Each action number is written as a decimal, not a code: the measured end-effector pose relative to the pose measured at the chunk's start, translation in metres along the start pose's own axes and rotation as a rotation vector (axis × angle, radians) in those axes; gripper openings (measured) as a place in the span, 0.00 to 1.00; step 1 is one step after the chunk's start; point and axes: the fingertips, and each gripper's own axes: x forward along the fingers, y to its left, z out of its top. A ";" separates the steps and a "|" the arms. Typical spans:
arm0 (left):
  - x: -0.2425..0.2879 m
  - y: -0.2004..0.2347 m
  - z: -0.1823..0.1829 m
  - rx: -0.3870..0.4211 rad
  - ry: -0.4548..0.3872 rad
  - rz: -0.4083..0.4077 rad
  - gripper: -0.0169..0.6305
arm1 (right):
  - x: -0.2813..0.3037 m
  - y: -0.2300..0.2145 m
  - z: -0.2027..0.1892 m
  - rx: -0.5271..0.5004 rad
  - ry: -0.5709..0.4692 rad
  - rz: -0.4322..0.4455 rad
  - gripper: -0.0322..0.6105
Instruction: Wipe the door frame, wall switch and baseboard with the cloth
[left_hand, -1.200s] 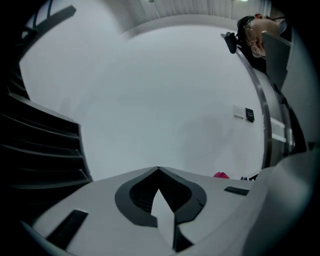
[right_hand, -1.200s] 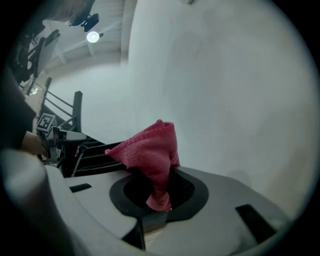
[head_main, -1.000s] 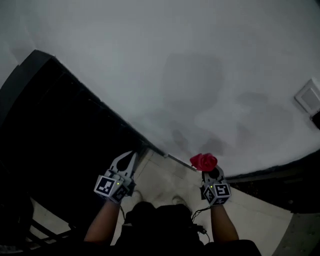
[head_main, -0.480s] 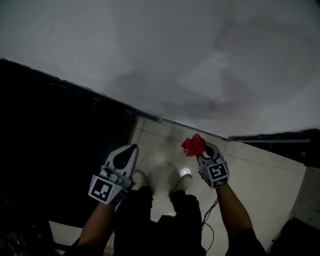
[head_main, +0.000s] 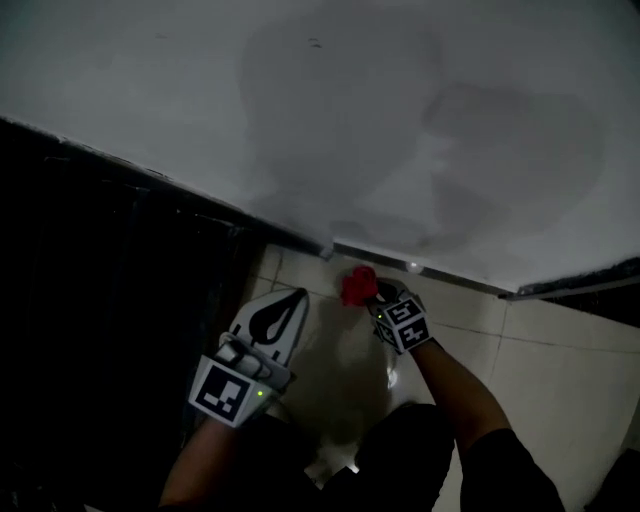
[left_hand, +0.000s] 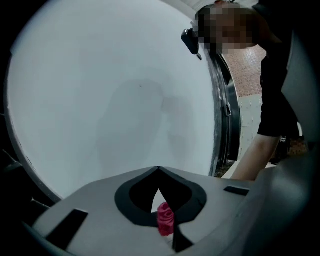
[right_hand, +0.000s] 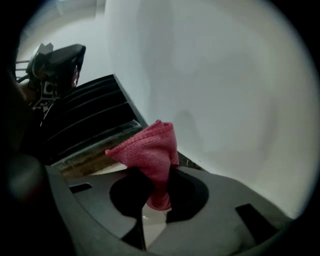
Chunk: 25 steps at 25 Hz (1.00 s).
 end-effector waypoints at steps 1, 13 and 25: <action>0.003 0.003 -0.011 -0.005 0.004 -0.017 0.01 | 0.022 -0.004 -0.010 -0.024 0.009 0.015 0.14; -0.005 -0.015 -0.033 -0.093 0.091 -0.123 0.01 | 0.154 -0.054 -0.034 0.206 -0.001 -0.265 0.14; 0.018 -0.020 -0.059 -0.101 0.137 -0.124 0.01 | 0.119 -0.086 -0.052 0.293 -0.025 -0.321 0.14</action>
